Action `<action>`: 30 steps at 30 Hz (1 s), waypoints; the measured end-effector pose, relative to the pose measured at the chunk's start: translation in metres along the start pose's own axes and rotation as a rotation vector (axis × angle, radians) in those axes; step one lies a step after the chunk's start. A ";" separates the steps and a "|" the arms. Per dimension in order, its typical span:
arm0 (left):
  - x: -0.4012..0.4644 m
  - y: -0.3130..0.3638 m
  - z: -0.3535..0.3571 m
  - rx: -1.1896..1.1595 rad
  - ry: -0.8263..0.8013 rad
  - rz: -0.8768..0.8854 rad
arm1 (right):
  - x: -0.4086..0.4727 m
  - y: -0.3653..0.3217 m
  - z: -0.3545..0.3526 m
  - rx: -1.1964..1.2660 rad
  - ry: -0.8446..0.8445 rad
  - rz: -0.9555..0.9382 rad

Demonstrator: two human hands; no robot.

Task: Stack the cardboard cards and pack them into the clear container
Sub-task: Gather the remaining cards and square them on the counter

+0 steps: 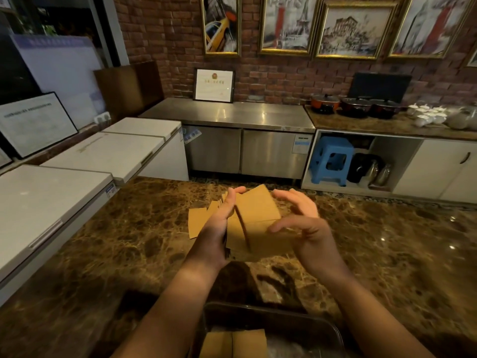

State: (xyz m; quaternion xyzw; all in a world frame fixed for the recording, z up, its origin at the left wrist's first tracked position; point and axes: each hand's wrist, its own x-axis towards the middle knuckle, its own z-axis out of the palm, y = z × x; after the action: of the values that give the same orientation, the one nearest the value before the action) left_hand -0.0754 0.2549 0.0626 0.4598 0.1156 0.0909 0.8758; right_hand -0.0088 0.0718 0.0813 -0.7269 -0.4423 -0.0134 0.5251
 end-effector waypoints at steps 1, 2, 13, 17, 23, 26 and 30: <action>-0.001 -0.001 0.002 -0.007 -0.041 0.005 | -0.002 0.002 0.006 -0.051 -0.035 0.020; -0.002 -0.003 0.004 -0.010 -0.083 0.012 | -0.003 0.003 0.010 -0.054 -0.069 0.036; 0.040 -0.041 0.065 -0.017 -0.001 0.301 | -0.023 0.024 -0.005 0.995 0.006 0.645; 0.048 -0.062 0.078 0.084 -0.009 0.296 | -0.028 0.039 -0.014 0.909 0.048 0.732; 0.050 -0.072 0.065 -0.001 -0.051 0.256 | -0.016 0.046 -0.005 0.833 0.056 0.853; 0.051 -0.062 0.051 -0.046 -0.034 0.255 | -0.003 0.042 0.009 0.934 0.014 0.883; 0.052 -0.050 0.030 -0.047 0.029 0.295 | 0.010 0.044 0.027 1.099 -0.024 0.874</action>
State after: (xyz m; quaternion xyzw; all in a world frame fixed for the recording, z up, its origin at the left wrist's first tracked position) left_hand -0.0147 0.2176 0.0319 0.4497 0.0570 0.2279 0.8617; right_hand 0.0143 0.0964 0.0407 -0.4674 -0.0581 0.4324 0.7689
